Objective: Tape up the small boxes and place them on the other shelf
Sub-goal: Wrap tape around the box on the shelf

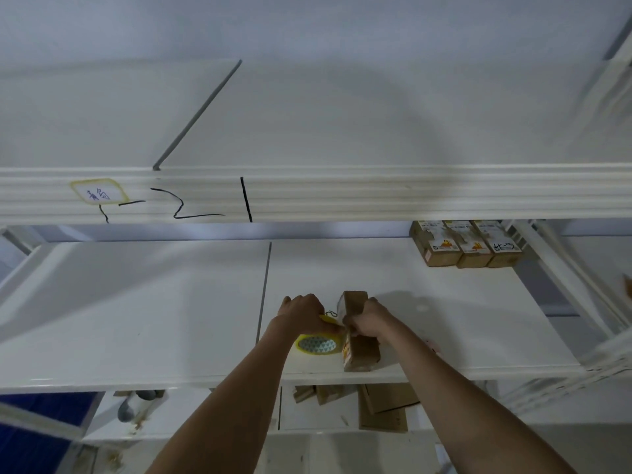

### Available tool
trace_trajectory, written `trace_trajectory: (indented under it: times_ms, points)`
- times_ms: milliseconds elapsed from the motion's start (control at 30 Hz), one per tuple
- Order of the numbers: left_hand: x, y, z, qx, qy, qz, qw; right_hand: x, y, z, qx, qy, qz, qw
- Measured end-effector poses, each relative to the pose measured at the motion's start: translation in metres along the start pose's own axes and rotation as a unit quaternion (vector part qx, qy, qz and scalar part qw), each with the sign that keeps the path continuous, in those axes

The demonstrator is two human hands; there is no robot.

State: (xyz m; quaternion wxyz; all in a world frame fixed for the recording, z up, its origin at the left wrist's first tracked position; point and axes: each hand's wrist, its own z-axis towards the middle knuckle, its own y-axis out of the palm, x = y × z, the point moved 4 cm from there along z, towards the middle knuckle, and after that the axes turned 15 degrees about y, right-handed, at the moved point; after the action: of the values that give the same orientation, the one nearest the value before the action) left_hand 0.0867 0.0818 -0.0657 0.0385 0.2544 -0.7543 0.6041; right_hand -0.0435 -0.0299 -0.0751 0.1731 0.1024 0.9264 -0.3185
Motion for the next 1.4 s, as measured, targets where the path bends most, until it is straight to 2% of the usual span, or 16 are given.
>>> trace_trajectory:
  times_ms: [200,567,767,1167,1400]
  points:
    - [-0.018,-0.009,-0.009,0.001,0.014,-0.124,0.992,0.005,-0.011,-0.016,-0.065,-0.008,0.052,0.997]
    - [-0.017,-0.013,-0.013,0.009,-0.022,-0.133,0.991,0.013,-0.010,-0.016,-0.089,-0.025,0.097,0.991]
    - [-0.024,-0.017,-0.018,0.035,-0.047,-0.084,0.995,0.010,-0.015,-0.021,-0.120,-0.046,0.142,0.982]
    - [-0.012,-0.013,-0.023,0.023,-0.038,-0.029,0.999,0.017,-0.006,-0.024,-0.181,-0.036,0.201,0.962]
    - [0.002,-0.005,-0.019,0.014,-0.040,0.009,0.999,0.019,0.008,-0.022,-0.164,-0.014,0.191,0.968]
